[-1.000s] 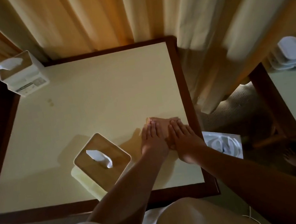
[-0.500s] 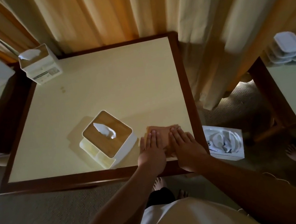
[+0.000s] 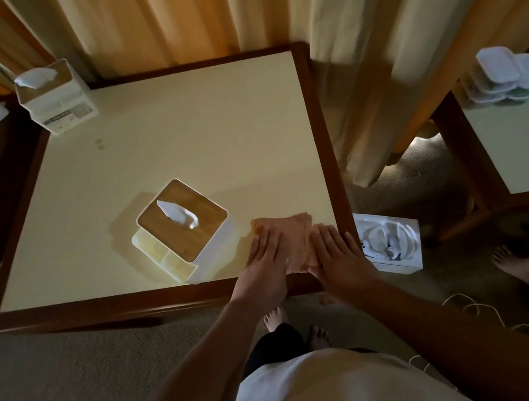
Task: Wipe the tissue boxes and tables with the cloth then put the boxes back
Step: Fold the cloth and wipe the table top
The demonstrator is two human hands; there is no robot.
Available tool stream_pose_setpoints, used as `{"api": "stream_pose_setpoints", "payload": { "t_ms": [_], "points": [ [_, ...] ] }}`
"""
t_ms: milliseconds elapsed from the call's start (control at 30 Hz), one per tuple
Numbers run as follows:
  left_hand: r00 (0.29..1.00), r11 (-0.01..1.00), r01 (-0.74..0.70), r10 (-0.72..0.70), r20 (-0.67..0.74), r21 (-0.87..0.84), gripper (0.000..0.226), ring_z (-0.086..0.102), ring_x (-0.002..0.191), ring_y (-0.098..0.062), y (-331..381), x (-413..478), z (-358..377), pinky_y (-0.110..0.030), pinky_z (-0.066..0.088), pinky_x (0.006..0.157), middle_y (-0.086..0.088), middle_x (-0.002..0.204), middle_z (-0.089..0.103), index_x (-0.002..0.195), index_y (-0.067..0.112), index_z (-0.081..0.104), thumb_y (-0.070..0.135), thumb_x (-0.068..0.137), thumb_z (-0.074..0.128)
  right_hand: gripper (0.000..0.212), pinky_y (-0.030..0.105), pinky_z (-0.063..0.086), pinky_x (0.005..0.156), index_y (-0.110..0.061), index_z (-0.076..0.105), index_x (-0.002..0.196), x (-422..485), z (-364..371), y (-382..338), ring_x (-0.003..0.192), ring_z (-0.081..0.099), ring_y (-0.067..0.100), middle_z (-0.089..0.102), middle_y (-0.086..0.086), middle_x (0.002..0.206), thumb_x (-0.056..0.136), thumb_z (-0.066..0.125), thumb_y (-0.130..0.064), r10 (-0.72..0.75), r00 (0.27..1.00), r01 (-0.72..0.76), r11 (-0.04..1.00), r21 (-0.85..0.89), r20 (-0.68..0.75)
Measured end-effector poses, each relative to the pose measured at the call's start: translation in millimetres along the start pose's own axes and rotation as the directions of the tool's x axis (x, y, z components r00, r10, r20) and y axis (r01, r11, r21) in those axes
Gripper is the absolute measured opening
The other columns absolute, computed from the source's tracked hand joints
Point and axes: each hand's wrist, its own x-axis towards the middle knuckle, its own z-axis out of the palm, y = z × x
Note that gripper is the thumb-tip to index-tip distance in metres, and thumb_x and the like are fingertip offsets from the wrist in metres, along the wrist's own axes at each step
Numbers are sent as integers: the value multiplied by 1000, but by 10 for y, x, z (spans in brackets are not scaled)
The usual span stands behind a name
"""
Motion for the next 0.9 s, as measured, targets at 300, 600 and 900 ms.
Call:
{"api": "stream_pose_setpoints", "payload": {
  "t_ms": [300,600,900],
  "points": [
    [999,995,-48,46,-27,-82,66,-17,161,-23,24,217,87,-40,-10,131,-9,176,-7,168,9,1,41,114,22,77,52,18,127,0,28,159,-90,66,151,157,15,32,26,19,167,107,21,-56,10,993,-17,998,-62,-118],
    [997,1000,-5,3,-82,-20,63,-3,163,-23,-15,171,185,-47,6,133,-8,176,8,164,13,-2,43,112,16,79,55,19,127,0,30,160,52,81,211,159,13,30,24,17,169,109,11,-58,-22,987,12,998,-65,-162],
    [982,974,187,-188,1,-125,68,-32,155,-13,-106,448,40,-36,-22,126,5,169,-24,165,20,-14,45,104,3,73,54,13,129,-3,16,163,335,77,242,161,1,27,9,14,172,110,11,-53,-25,975,2,995,-103,-219]
  ]
}}
